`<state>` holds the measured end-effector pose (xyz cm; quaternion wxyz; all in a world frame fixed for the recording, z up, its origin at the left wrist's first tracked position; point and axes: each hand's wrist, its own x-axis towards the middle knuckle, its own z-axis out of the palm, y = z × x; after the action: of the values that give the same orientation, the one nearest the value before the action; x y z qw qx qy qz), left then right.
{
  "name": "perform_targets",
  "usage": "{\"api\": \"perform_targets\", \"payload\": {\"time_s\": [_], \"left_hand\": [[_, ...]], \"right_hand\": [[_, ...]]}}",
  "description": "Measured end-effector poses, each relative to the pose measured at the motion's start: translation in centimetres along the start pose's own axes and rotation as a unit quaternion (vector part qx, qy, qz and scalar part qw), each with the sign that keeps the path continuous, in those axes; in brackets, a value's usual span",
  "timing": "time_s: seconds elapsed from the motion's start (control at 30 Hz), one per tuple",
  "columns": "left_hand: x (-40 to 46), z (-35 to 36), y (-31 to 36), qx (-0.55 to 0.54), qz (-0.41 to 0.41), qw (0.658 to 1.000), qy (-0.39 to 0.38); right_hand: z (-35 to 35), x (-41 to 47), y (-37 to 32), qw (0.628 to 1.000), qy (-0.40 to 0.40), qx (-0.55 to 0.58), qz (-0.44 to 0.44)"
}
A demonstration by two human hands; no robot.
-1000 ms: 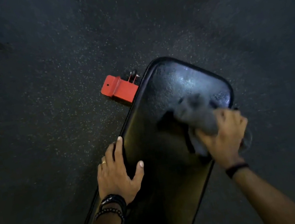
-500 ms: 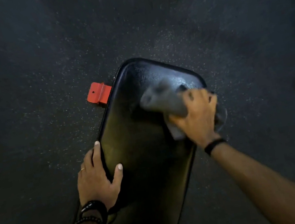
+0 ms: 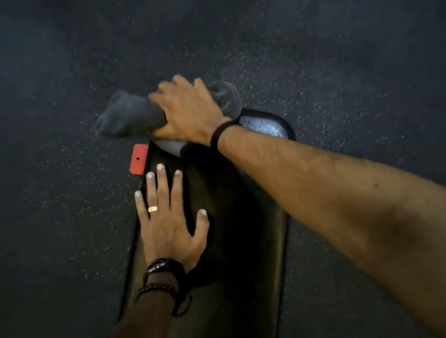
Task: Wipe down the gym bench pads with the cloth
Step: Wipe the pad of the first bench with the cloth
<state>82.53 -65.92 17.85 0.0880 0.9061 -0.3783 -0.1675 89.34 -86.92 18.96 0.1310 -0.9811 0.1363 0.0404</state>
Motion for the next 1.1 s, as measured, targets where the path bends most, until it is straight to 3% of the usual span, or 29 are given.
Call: {"api": "perform_targets", "payload": {"time_s": [0.27,0.33,0.47,0.53,0.67,0.73,0.83,0.9,1.0,1.1], "left_hand": [[-0.7,0.7,-0.7,0.016,0.018,1.0,0.015],[-0.5,0.7,-0.7,0.017,0.018,1.0,0.017],[-0.6,0.9,-0.8,0.008,0.024,0.999,0.027],[-0.3,0.8,-0.8,0.003,0.026,0.999,0.035],[-0.3,0.9,-1.1,0.006,0.02,0.999,0.031],[-0.3,1.0,-0.9,0.008,0.018,0.999,0.033],[-0.3,0.8,-0.9,0.009,0.018,0.999,0.031],[-0.3,0.8,-0.7,0.018,0.014,0.999,0.034],[-0.3,0.8,-0.5,0.021,0.019,0.999,0.036],[-0.3,1.0,-0.8,0.036,0.023,0.999,0.028]], "right_hand": [[-2.8,-10.5,10.3,0.955,0.0,0.205,0.217],[-2.9,-6.7,9.1,0.955,-0.033,0.21,0.207],[-1.1,2.6,2.3,0.98,-0.108,0.157,0.061],[-1.1,3.2,1.6,0.981,-0.103,0.159,0.029],[-2.1,-6.8,8.1,0.966,-0.041,0.206,0.147],[-1.7,-13.1,9.6,0.929,0.041,0.248,0.271],[1.8,-20.9,3.1,0.765,0.204,0.38,0.478],[3.6,-25.7,-4.8,0.689,0.214,0.406,0.56],[4.0,-27.5,-8.6,0.664,0.193,0.414,0.593],[3.3,-21.3,-1.8,0.678,0.267,0.378,0.571]]}}
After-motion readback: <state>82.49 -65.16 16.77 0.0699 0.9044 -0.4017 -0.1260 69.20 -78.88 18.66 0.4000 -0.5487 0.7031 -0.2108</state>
